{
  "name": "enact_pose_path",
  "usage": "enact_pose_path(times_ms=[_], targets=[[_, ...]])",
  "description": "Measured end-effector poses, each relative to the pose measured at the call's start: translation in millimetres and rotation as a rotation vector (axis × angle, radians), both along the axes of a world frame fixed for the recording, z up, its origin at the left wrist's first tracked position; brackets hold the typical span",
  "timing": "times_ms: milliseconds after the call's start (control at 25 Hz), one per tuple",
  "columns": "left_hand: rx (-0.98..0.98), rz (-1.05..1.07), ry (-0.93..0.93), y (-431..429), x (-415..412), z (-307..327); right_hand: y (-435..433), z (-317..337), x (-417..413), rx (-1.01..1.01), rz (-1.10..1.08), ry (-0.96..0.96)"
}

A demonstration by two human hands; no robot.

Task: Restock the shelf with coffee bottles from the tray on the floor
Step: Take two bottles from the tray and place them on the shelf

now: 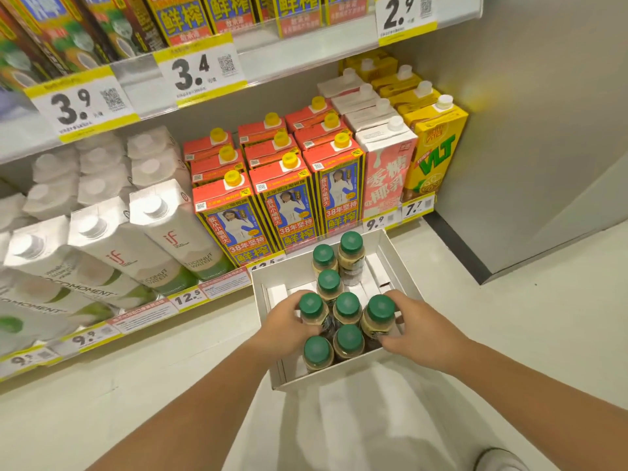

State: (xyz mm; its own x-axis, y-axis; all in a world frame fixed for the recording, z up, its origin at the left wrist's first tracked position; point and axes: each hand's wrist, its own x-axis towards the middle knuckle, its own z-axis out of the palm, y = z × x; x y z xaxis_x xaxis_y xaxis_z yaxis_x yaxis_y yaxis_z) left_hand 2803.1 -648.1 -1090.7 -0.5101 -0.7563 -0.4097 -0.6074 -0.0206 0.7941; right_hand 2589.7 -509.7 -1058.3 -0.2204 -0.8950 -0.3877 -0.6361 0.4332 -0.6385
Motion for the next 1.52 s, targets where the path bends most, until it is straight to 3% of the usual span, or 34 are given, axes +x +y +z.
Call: enact_pose_path(times_ms=[400, 600, 720, 1000, 1320, 1520], targets=[[0.160, 0.331, 0.109, 7.4, -13.2, -23.6, -26.9, -24.9, 7.9, -0.025, -0.275, -0.114], [0.042, 0.323, 0.097, 1.8, -7.7, -7.7, -33.9, -16.2, 2.1, -0.052, -0.314, -0.123], [-0.005, 0.295, 0.182, -6.6, -0.3, 32.2, -34.1, 22.9, -10.9, -0.145, -0.314, -0.097], [-0.219, 0.078, 0.392, -30.1, -9.8, 196.5, -41.5, 183.9, -36.3, -0.493, -0.300, -0.152], [-0.417, -0.021, 0.589, -42.8, -68.5, 457.4, -102.3, 416.3, -92.9, -0.778, -0.122, -0.097], [-0.541, 0.167, 0.697, -75.0, -116.8, 591.8, -149.4, 549.5, -139.5, -0.924, -0.081, -0.120]])
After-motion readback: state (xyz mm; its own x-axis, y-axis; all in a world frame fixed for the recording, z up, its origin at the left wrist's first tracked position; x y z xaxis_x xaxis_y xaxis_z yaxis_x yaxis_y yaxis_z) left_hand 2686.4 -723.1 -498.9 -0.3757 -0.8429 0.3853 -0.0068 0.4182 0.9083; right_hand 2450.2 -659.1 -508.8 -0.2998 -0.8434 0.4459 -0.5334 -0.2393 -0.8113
